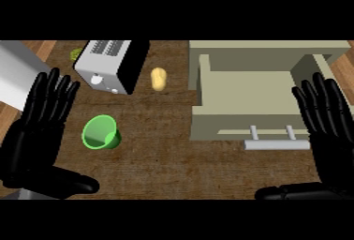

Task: Pick up the cup, place it into the drawer and close the drawer

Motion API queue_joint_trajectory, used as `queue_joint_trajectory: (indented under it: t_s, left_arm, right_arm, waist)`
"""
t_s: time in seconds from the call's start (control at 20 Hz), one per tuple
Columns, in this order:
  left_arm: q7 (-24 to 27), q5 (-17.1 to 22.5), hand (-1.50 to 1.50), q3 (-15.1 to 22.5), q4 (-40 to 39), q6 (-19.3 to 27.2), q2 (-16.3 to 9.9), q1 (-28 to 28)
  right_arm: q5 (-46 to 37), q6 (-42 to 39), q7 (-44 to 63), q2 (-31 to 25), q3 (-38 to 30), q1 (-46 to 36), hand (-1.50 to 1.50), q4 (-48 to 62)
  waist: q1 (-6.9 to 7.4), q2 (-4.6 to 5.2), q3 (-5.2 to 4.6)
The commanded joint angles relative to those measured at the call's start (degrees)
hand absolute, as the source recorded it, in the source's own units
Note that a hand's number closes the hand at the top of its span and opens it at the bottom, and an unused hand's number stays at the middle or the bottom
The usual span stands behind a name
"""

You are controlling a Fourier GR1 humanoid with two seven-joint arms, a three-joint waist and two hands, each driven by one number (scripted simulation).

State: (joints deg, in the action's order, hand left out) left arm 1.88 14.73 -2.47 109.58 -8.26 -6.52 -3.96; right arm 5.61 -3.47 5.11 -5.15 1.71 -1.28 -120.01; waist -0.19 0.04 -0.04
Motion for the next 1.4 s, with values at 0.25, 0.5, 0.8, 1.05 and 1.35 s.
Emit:
queue_joint_trajectory:
  t_s: [0.25, 0.5, 0.8, 1.05, 1.35]
  left_arm:
    - [-1.2, 2.8, -1.5, -0.3, -3.4, -1.4, 1.5, -2.2]
    - [-1.5, 3.5, -1.5, -2.7, -5.3, -1.8, 0.3, -3.8]
    - [-0.3, 1.7, -1.5, -3.7, -10.2, -1.1, 0.0, -6.0]
    - [-1.7, -1.8, -1.5, -0.2, -7.6, 2.1, 2.8, -2.9]
    - [0.7, -2.3, -1.5, -2.1, -12.0, 0.1, 1.6, -1.5]
  right_arm:
    - [-0.7, -0.7, -3.0, 2.2, 0.5, 1.8, -1.5, 2.6]
    - [1.3, -2.3, -1.6, 0.8, -1.9, -1.9, -1.5, 4.5]
    - [1.4, -0.9, 5.8, 0.4, -1.4, -1.4, -1.5, -3.1]
    - [0.9, -3.3, -3.1, 0.8, -3.1, -0.6, -1.5, 5.4]
    - [0.2, -1.7, 3.1, 1.0, -1.5, -2.2, -1.5, -0.4]
  waist:
    - [0.15, -0.06, 0.04]
    - [0.17, -0.05, 0.04]
    - [0.01, -0.06, 0.03]
    - [0.17, -0.05, 0.05]
    - [0.08, -0.06, 0.04]
